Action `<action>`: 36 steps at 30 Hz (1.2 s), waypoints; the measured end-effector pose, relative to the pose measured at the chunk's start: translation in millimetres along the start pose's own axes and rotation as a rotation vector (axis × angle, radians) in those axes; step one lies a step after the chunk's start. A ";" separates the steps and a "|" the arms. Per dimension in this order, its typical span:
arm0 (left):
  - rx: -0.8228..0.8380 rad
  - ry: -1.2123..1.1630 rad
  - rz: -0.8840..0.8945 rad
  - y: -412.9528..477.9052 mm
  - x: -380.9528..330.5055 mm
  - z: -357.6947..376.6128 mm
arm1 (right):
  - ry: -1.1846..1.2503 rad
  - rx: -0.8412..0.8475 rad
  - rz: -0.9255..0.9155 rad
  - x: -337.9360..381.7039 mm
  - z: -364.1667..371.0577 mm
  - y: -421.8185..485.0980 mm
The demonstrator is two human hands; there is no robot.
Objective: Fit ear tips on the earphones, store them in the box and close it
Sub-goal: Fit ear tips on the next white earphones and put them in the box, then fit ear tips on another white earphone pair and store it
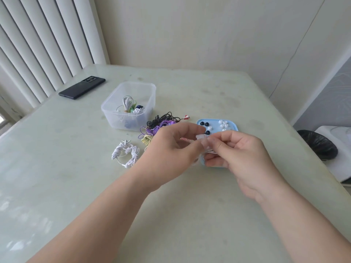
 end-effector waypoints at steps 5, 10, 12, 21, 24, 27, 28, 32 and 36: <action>-0.083 -0.004 0.016 4.5 -14.3 -19.6 | 0.161 0.066 0.045 15.2 18.3 2.2; -0.294 0.102 0.059 28.4 -34.2 -88.5 | 0.003 0.030 0.029 41.3 30.8 14.0; -0.366 0.283 0.076 48.2 -36.8 -125.8 | -0.003 0.069 0.031 47.0 43.5 19.7; -0.251 0.922 -0.054 146.0 12.6 -169.6 | -0.061 0.238 0.090 43.8 93.8 37.8; -0.125 1.049 -0.112 155.5 24.6 -162.3 | -0.136 0.264 0.079 43.6 91.6 38.7; 0.019 1.139 -0.135 155.0 24.9 -151.8 | -0.202 0.280 0.056 43.8 84.8 35.4; 0.036 1.144 -0.130 153.1 20.2 -151.4 | -0.204 0.275 0.052 44.0 81.3 34.4; -0.040 1.121 -0.002 131.7 -24.2 -161.1 | -0.183 0.219 0.062 46.4 71.4 33.1; -0.009 1.074 0.169 76.9 -75.4 -147.0 | -0.121 0.198 0.083 46.7 74.2 27.6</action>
Point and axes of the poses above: each hand's wrist, its own y-axis towards the middle knuckle, its own z-axis out of the palm, x = y × z, the point moved 10 cm from there along y, towards the middle knuckle, and after that the axes turned 10 degrees about z, right-handed, at the moved point
